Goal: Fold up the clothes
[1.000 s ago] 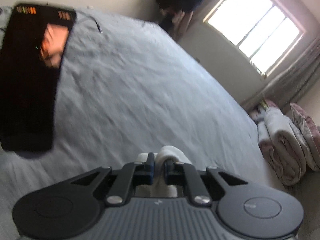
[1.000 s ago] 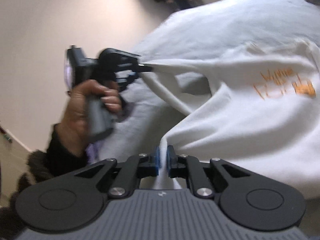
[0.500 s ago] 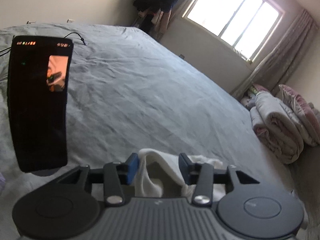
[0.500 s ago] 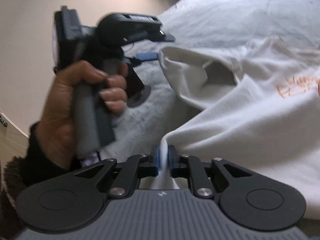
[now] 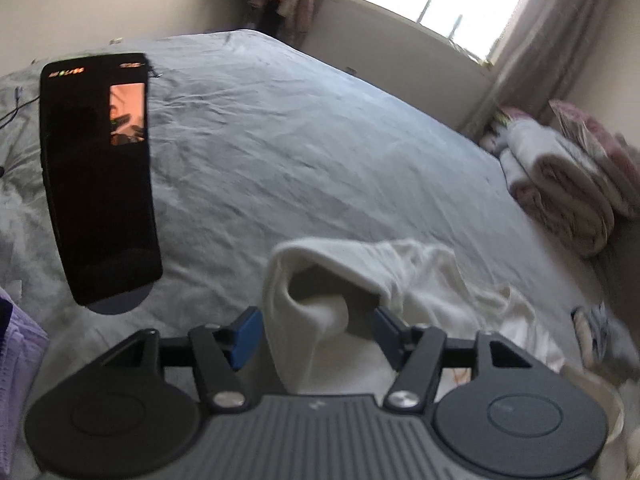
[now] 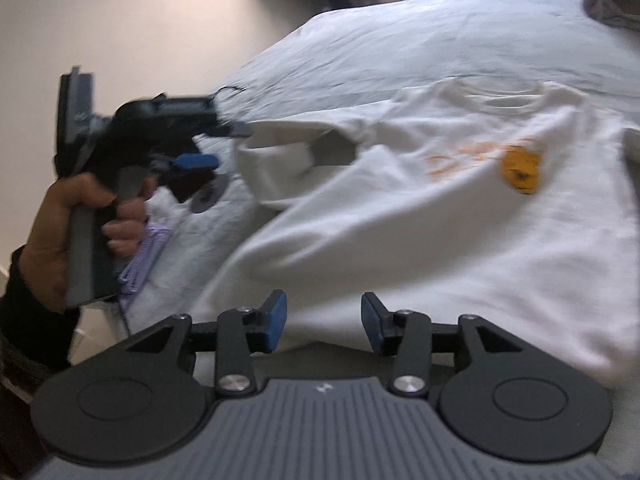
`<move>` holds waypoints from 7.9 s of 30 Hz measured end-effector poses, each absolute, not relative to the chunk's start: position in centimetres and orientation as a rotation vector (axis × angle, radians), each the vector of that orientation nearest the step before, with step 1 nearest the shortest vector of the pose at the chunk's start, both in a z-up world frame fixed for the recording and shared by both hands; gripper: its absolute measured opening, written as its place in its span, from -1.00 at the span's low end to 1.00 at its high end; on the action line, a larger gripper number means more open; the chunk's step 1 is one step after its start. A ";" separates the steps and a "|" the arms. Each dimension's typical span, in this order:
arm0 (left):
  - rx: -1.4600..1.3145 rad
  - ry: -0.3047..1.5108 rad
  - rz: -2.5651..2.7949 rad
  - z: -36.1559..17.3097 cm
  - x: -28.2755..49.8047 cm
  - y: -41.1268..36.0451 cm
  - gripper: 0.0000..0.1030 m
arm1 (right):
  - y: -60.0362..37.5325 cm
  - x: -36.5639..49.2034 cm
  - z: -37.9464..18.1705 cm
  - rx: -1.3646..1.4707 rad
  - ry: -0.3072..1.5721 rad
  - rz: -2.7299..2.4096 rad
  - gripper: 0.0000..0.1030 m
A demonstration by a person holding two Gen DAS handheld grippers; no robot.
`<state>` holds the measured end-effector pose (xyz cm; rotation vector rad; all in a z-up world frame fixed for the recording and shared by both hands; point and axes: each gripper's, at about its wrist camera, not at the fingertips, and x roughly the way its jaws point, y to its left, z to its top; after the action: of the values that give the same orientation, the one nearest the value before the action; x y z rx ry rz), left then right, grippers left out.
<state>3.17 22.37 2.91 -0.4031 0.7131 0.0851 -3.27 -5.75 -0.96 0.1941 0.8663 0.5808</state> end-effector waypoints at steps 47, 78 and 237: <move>-0.643 1.074 -0.533 -6.1 -5.5 23.0 -0.35 | -21.7 -5.2 -2.6 0.308 0.887 0.635 -0.70; -0.762 0.901 -0.128 -5.6 0.7 22.8 -0.78 | -25.5 3.1 -7.2 0.978 0.801 0.421 -0.30; -0.502 0.953 -0.343 -4.1 2.3 11.3 -0.20 | -27.6 1.4 -5.3 0.693 0.844 0.083 -0.73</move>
<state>2.32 11.35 -4.14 -0.5019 0.9533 -0.3435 1.36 -27.56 -5.31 0.6932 0.8435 0.0829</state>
